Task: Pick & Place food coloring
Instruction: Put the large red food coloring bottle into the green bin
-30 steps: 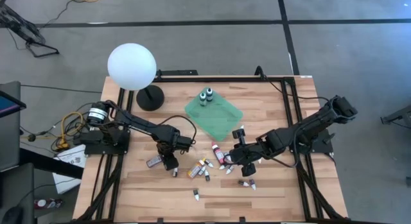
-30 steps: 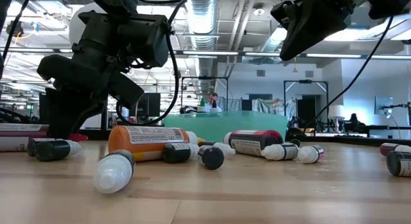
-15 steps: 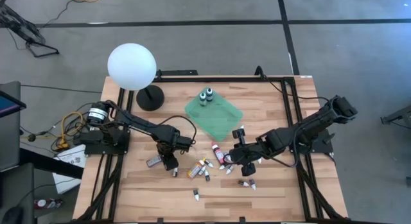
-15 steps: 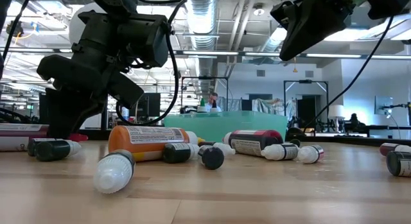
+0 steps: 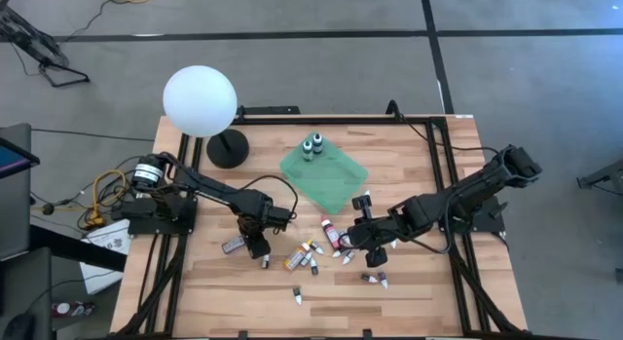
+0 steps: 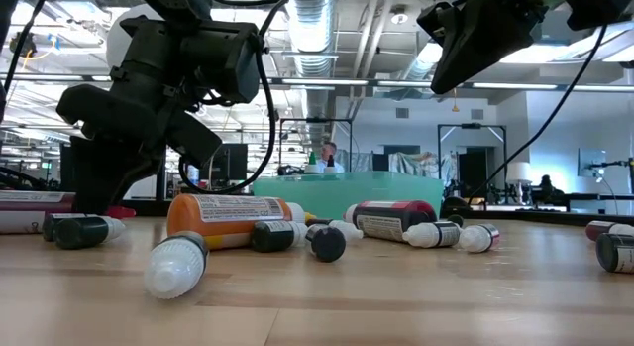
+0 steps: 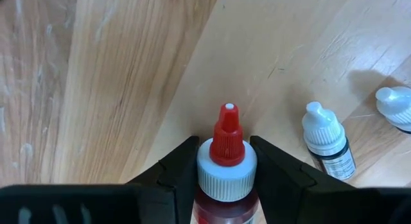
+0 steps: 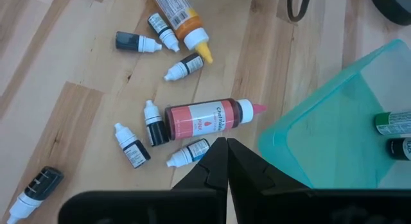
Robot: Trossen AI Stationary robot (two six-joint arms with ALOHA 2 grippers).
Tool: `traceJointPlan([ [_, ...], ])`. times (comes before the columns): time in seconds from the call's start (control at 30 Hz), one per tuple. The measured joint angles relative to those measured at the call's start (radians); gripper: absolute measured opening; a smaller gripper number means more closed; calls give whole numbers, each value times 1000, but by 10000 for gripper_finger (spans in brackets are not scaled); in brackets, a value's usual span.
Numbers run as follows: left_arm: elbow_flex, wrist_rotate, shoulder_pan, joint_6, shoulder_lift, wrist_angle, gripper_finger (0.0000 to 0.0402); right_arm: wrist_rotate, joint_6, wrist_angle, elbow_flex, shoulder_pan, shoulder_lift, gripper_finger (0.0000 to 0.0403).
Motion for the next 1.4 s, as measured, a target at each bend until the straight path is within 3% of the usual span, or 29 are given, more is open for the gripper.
traceJointPlan([
  [1.17,0,-38,0,-16,-1,62,123,0,16,0,0,0,0,0],
  [1.4,60,-118,1,-6,0,81,116,0,16,0,0,0,0,0],
])
